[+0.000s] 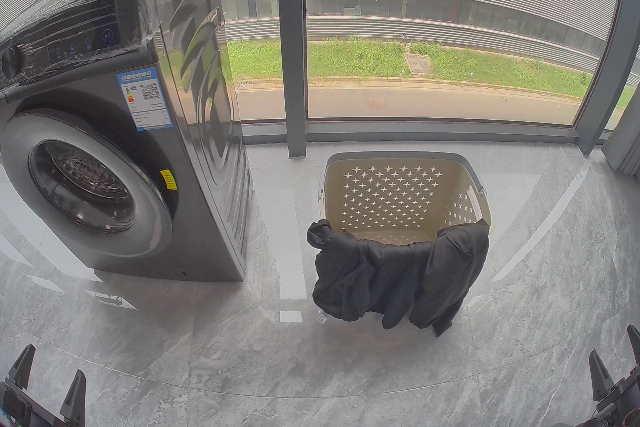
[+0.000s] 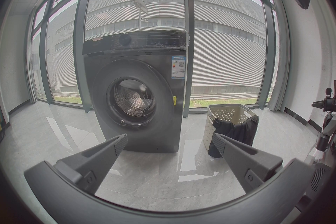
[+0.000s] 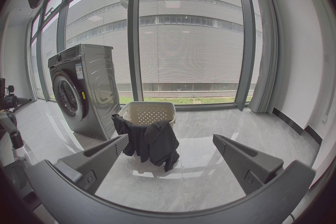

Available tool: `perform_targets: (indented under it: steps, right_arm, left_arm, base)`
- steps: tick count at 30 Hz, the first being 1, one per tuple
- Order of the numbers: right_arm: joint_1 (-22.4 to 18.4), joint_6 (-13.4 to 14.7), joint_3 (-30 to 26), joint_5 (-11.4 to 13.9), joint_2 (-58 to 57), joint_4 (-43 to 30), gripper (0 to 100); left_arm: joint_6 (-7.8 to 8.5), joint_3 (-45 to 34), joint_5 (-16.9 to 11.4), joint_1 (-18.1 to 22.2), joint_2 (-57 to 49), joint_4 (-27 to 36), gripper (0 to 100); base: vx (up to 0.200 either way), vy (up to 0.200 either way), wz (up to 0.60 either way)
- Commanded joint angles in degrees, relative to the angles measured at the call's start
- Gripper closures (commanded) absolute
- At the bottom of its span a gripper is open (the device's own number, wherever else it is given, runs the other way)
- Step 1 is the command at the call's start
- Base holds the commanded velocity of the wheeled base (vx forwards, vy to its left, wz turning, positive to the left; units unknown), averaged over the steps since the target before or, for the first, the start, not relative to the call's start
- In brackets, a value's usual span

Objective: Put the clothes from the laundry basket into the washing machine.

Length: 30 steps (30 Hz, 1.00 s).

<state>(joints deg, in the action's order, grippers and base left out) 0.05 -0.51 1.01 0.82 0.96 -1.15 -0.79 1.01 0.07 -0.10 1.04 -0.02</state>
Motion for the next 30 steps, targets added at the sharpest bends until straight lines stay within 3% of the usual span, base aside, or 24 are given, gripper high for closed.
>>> perform_targets:
  steps: [1,10,25,30]
  right_arm:
    - [0.04,-0.02,-0.48,0.06,0.0,0.0,0]
    - [0.04,-0.02,-0.48,0.06,0.0,0.0,0]
    - [0.04,-0.02,-0.57,0.06,0.09,0.0,0]
    - [0.04,-0.02,-0.57,0.06,0.09,0.0,0]
  left_arm:
    - [0.0,-0.92,0.01,0.01,-0.86,-0.06,0]
    - [0.0,-0.92,0.01,-0.08,-0.86,-0.06,0]
    - [-0.09,-0.92,0.01,-0.08,-0.86,-0.06,0]
    - [-0.09,-0.92,0.01,0.01,-0.86,-0.06,0]
  base:
    - [0.0,0.0,0.0]
    - [0.0,0.0,0.0]
    - [0.2,0.0,0.0]
    - [0.0,0.0,0.0]
